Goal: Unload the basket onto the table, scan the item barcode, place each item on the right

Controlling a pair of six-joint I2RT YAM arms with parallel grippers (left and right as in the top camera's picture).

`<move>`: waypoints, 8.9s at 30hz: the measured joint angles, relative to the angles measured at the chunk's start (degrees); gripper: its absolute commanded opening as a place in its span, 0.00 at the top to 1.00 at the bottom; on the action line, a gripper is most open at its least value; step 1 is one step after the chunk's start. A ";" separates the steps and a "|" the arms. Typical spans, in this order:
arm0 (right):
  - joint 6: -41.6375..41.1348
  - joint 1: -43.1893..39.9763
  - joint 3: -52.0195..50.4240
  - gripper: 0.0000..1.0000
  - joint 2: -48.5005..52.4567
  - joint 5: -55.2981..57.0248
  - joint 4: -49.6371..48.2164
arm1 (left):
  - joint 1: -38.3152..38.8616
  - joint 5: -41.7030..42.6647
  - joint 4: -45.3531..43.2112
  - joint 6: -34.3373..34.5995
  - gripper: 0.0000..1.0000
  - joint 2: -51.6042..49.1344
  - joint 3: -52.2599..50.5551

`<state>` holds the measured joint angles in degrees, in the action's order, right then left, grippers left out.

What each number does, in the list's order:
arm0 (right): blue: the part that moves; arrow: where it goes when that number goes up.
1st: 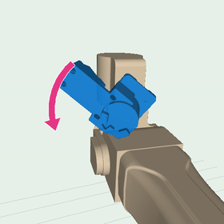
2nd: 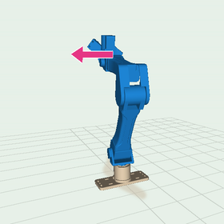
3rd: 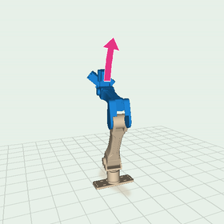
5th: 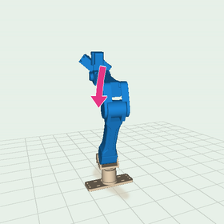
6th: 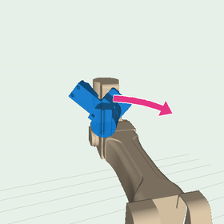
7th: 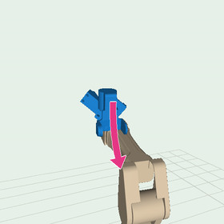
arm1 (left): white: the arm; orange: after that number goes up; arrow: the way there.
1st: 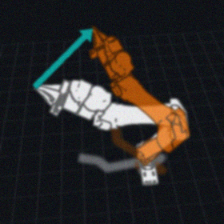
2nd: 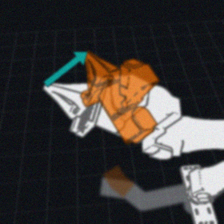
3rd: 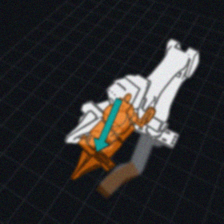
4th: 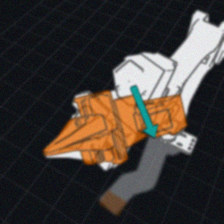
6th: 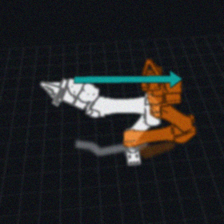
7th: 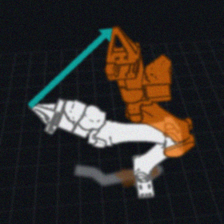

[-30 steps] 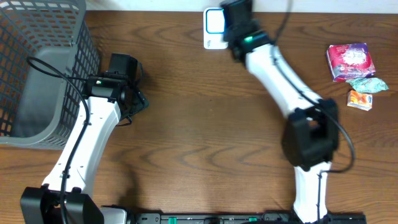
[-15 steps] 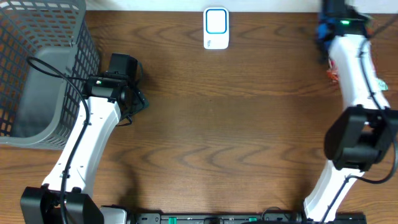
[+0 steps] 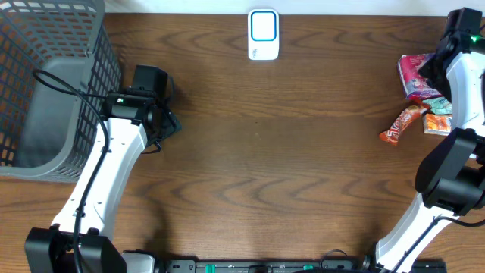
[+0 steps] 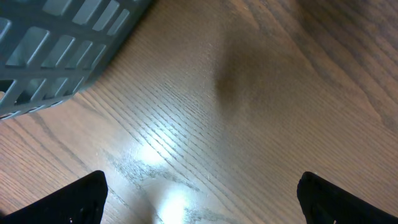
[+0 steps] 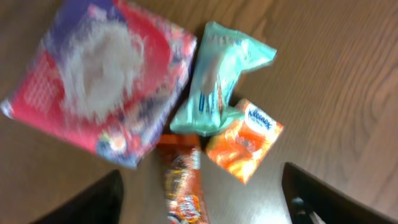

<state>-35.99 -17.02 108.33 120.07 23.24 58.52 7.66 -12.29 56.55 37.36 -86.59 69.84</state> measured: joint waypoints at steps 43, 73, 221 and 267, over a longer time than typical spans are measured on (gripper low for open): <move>0.39 15.02 -50.97 0.01 -68.50 -4.46 4.68 | 0.00 0.00 0.02 0.13 0.02 0.00 -0.11; 0.39 15.02 -51.19 0.01 -68.43 -4.46 5.35 | 0.00 0.00 0.02 0.13 0.02 0.00 -0.11; 27.28 15.04 -107.89 0.01 -119.38 -23.52 -54.34 | 0.00 0.00 0.02 0.13 0.02 0.00 -0.11; 28.55 16.83 -107.89 0.01 -119.38 -23.54 -54.34 | 0.00 0.00 0.02 0.13 0.02 0.00 -0.11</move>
<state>-7.44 -0.19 0.45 0.69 -0.30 4.19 7.66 -12.29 56.58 37.50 -86.59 69.73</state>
